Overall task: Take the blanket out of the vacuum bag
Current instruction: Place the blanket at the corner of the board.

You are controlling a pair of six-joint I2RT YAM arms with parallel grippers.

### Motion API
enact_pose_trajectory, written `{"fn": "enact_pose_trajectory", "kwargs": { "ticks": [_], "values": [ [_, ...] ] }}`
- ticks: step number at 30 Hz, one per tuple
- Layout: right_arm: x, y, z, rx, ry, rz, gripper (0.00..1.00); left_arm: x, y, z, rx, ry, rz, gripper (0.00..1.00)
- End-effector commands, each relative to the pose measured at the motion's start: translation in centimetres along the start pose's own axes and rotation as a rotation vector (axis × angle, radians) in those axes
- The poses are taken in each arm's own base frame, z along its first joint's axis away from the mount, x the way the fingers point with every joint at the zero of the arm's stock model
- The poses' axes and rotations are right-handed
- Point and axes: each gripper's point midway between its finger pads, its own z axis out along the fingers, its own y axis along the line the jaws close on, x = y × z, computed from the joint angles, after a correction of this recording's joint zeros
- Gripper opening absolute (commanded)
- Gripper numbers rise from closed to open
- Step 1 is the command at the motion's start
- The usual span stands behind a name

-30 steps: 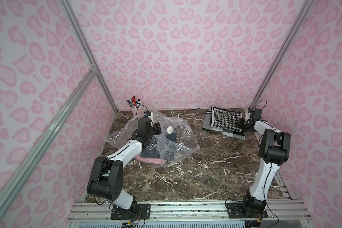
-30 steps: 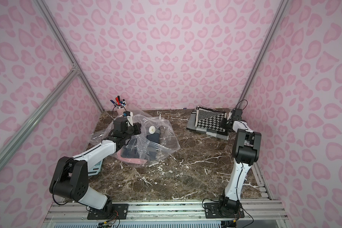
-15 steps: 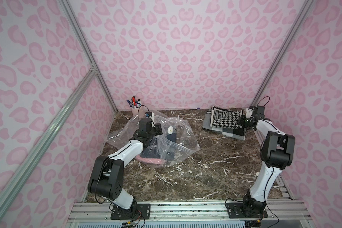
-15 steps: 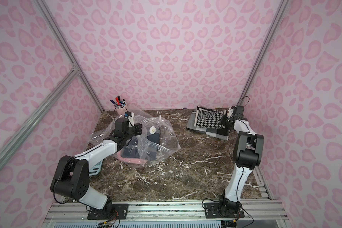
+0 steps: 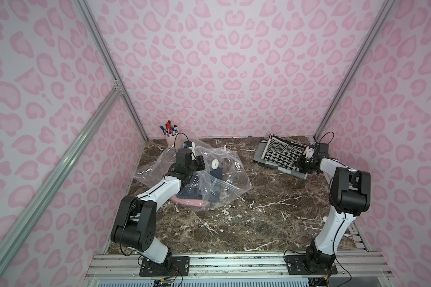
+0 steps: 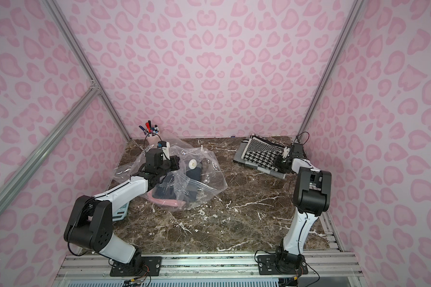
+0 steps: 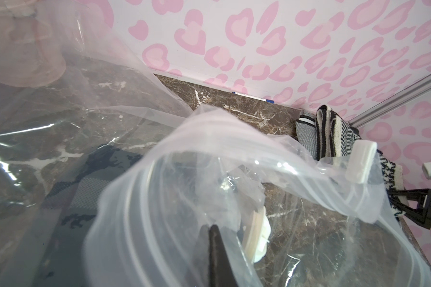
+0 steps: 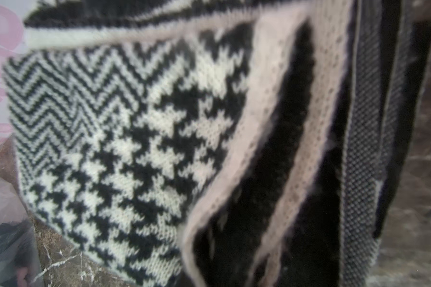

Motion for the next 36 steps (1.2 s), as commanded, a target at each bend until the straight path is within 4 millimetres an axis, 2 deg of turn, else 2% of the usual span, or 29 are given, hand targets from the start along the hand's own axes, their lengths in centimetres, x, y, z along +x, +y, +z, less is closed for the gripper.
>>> {"fn": "enact_pose_trajectory", "kwargs": {
  "ticks": [1,2,5,6,7,9,11,13,15,17,19,21,22,24,25,28,30,32,34,36],
  "values": [
    [-0.6,-0.5,-0.9,0.063,-0.033,-0.013,0.62,-0.2,-0.5,-0.2,0.017,0.007,0.021,0.04],
    [-1.3,-0.2,-2.0,0.099,-0.063,-0.034,0.73,-0.2,-0.5,-0.2,0.015,0.008,0.025,0.04],
    [-3.9,2.4,-6.2,0.201,-0.182,-0.122,0.80,-0.3,-0.6,-0.5,0.017,0.008,0.033,0.04],
    [-4.1,3.4,-7.1,0.212,-0.200,-0.142,0.81,-0.4,-0.7,-0.6,0.021,0.006,0.034,0.04],
    [-5.6,5.4,-8.5,0.197,-0.254,-0.167,0.83,-0.4,-0.8,-0.6,0.025,0.007,0.033,0.04],
    [-6.1,8.4,-8.7,0.136,-0.272,-0.202,0.86,-0.4,-1.0,-0.6,0.032,0.010,0.032,0.04],
    [-5.7,10.3,-6.9,0.027,-0.235,-0.178,0.86,-0.3,-1.1,-0.4,0.039,0.015,0.029,0.04],
    [-4.6,10.7,-3.9,-0.076,-0.149,-0.123,0.84,-0.4,-1.2,-0.2,0.045,0.019,0.024,0.04],
    [-3.4,9.6,-0.2,-0.134,-0.075,-0.052,0.82,-0.7,-1.6,-0.4,0.059,0.017,0.023,0.04],
    [-2.3,7.5,2.5,-0.157,-0.024,0.018,0.77,-1.2,-2.1,-0.8,0.072,0.012,0.030,0.04],
    [-1.8,5.7,3.7,-0.155,-0.017,0.052,0.76,-1.7,-2.6,-1.2,0.085,0.012,0.046,0.04],
    [-1.4,4.9,3.7,-0.176,-0.009,0.063,0.76,-2.1,-3.1,-1.6,0.094,0.016,0.066,0.04],
    [-1.5,5.1,3.3,-0.195,-0.016,0.055,0.76,-2.3,-3.2,-1.8,0.097,0.014,0.071,0.04],
    [-2.4,6.9,1.0,-0.241,-0.064,-0.001,0.76,-2.8,-3.9,-2.3,0.122,0.009,0.082,0.04],
    [-3.1,8.3,-0.7,-0.264,-0.097,-0.035,0.76,-3.0,-4.4,-2.5,0.142,0.006,0.088,0.04],
    [-2.3,13.2,-6.3,-0.354,-0.146,-0.139,0.76,-3.9,-6.1,-3.3,0.222,-0.005,0.106,0.04],
    [0.0,17.4,-9.9,-0.417,-0.169,-0.228,0.78,-4.2,-7.1,-3.8,0.267,-0.017,0.116,0.04],
    [3.0,20.1,-12.0,-0.455,-0.152,-0.274,0.78,-4.3,-7.4,-4.1,0.280,-0.022,0.129,0.04],
    [6.2,21.6,-13.8,-0.484,-0.136,-0.287,0.78,-4.4,-7.7,-4.8,0.291,-0.044,0.148,0.04],
    [9.2,22.0,-15.3,-0.518,-0.120,-0.265,0.80,-4.4,-7.7,-5.7,0.289,-0.065,0.162,0.04]
  ]
}}
